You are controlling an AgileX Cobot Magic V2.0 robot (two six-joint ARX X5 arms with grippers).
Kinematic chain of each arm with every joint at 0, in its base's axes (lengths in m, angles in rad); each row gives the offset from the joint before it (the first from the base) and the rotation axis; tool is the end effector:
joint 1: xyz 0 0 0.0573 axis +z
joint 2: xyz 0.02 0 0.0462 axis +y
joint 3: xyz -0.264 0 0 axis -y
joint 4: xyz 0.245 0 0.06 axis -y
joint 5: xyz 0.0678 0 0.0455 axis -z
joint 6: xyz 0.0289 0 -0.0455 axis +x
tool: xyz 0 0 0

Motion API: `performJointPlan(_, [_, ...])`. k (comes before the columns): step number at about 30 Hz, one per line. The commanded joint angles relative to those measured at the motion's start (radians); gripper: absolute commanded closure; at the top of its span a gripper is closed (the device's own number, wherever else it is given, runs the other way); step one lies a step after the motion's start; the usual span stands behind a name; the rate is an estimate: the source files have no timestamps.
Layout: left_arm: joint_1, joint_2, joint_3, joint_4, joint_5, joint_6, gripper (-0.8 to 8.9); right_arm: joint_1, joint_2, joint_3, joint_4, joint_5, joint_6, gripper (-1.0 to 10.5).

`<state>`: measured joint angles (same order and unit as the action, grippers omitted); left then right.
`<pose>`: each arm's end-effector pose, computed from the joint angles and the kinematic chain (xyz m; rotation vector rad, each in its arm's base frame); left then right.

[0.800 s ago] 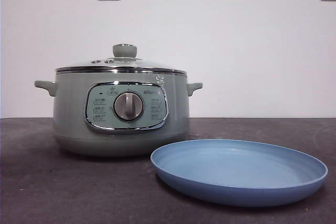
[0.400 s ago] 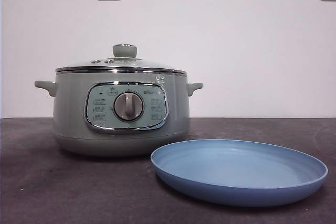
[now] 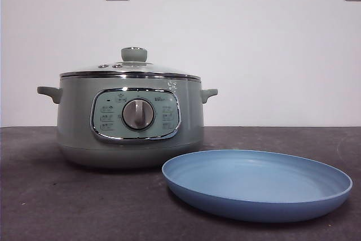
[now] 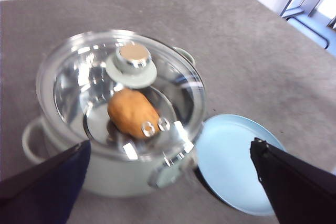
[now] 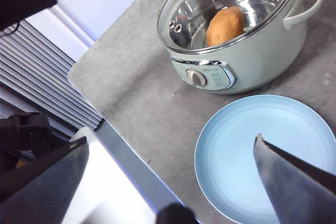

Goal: Take the potato out from the steamer,put the potato on the plate,close the lid

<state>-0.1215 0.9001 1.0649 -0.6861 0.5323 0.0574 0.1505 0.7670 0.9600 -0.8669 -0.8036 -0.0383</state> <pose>0.1651 -0.0349 0.3635 -0.0541 0.5006 -0.6531 0.1230 0.0397 0.3378 0.1902 0.6442 0.9285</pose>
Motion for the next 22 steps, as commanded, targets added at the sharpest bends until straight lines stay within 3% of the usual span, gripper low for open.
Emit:
performJointPlan(1, [-0.052, 0.099, 0.051, 0.037, -0.062, 0.029, 1.22, 0.003, 0.006, 0.005, 0.006, -0.002, -0.005, 3.2])
performJointPlan(8, [-0.165, 0.355, 0.202, 0.105, -0.198, 0.079, 1.22, 0.003, 0.007, 0.005, 0.007, -0.002, -0.005, 3.2])
performJointPlan(22, [-0.238, 0.751, 0.377, 0.192, -0.256, 0.079, 1.22, 0.003, 0.007, 0.005, 0.006, -0.002, -0.005, 3.2])
